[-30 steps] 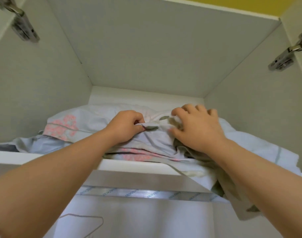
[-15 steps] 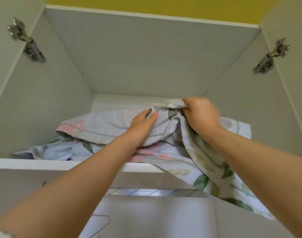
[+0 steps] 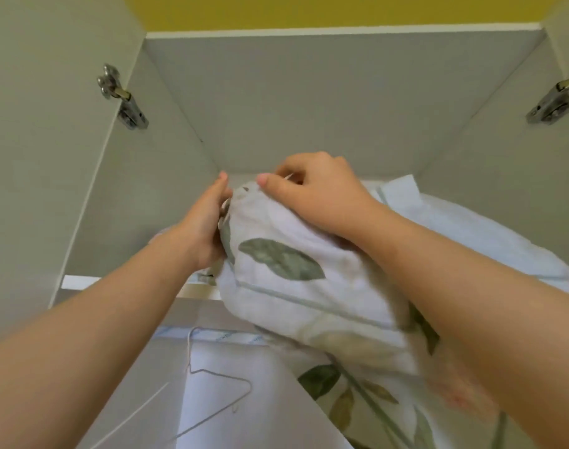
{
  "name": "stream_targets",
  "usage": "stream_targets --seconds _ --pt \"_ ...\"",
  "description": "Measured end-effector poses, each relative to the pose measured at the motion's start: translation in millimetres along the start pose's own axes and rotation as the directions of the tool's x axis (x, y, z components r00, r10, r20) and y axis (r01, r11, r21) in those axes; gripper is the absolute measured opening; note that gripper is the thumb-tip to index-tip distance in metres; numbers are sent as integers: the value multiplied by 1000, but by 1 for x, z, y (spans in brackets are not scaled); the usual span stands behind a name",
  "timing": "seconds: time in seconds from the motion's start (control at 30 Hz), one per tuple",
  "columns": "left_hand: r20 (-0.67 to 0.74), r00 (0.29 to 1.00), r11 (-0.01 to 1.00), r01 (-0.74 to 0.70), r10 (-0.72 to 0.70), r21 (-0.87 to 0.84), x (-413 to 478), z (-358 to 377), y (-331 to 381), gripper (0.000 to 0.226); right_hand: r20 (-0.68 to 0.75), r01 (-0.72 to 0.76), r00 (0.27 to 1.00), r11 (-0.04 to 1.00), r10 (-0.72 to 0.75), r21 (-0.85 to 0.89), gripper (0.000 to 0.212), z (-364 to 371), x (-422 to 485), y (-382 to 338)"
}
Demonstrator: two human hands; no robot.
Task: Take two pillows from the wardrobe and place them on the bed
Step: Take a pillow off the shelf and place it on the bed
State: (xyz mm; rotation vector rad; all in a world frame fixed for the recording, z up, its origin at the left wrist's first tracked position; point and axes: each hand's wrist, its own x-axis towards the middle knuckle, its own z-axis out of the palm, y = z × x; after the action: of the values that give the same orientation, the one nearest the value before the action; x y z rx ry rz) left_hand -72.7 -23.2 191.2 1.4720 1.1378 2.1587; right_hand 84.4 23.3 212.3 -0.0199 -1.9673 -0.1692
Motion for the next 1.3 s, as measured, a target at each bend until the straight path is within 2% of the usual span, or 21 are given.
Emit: stream_targets --seconds 0.07,0.1,0.13,0.17,0.2,0.23,0.27,0.3,0.37,0.43,0.53,0.6,0.63,0.7,0.77,0.83,0.93,1.0,1.1,1.2,1.3 --pt "-22 999 994 41 -39 98 -6 3 2 46 -134 -99 984 981 122 165 17 -14 -7 6" --pt "-35 997 988 70 -65 141 -10 8 5 39 -236 -130 960 986 153 108 14 -20 -6 12" --pt "-53 995 979 98 -90 180 -14 16 9 33 -300 -187 939 982 166 -42 18 -25 -4 18" --pt "-81 992 967 117 -101 227 -13 23 12 29 -297 -250 937 946 183 -207 28 -28 -3 23" --pt "-124 989 950 108 -74 292 -11 29 14 30 -231 -294 946 900 226 -322 39 -29 -4 26" --pt "-183 983 915 59 17 400 -4 33 16 49 -120 -333 943 873 310 -356 50 -29 -6 26" --pt "-224 966 841 11 132 541 2 37 19 68 -1 -367 921 868 389 -334 57 -26 -8 26" --pt "-225 946 763 -35 234 645 7 40 22 76 95 -389 895 867 436 -312 60 -21 -13 27" --pt "-141 951 698 -97 276 710 15 48 30 74 168 -312 902 869 398 -383 61 -4 -27 32" --pt "-88 968 627 -80 233 775 25 53 30 71 75 -180 968 867 241 -464 50 12 -43 35" --pt "-113 986 385 57 123 921 36 53 12 83 -75 -70 996 862 37 -502 38 30 -66 36" --pt "-171 984 299 151 41 942 37 51 -9 89 -78 -68 996 893 37 -445 41 34 -75 35" --pt "-194 979 266 171 62 949 38 50 -19 85 -88 -104 993 923 77 -371 43 31 -76 35" --pt "-201 964 189 168 174 968 39 47 -33 58 -158 -203 973 947 167 -248 46 20 -67 37" --pt "-169 943 146 131 287 981 39 44 -37 27 -231 -269 948 942 221 -201 39 10 -45 38" --pt "-97 929 91 69 358 994 38 40 -37 20 -242 -290 941 932 236 -219 25 8 -21 37" --pt "-3 838 116 -73 546 991 23 27 -48 29 -160 -297 954 876 254 -381 23 19 3 37" --pt "-1 731 193 -179 683 965 5 13 -61 29 -110 -328 941 782 320 -530 36 27 12 42" --pt "3 634 250 -310 773 917 -18 -4 -79 29 -153 -396 906 658 396 -641 64 37 21 50" --pt "-4 619 276 -344 786 898 -27 -8 -85 32 -194 -401 905 606 379 -687 77 51 19 56" --pt "24 627 274 -375 779 886 -30 -8 -84 38 -122 -364 917 669 380 -648 54 58 9 64"
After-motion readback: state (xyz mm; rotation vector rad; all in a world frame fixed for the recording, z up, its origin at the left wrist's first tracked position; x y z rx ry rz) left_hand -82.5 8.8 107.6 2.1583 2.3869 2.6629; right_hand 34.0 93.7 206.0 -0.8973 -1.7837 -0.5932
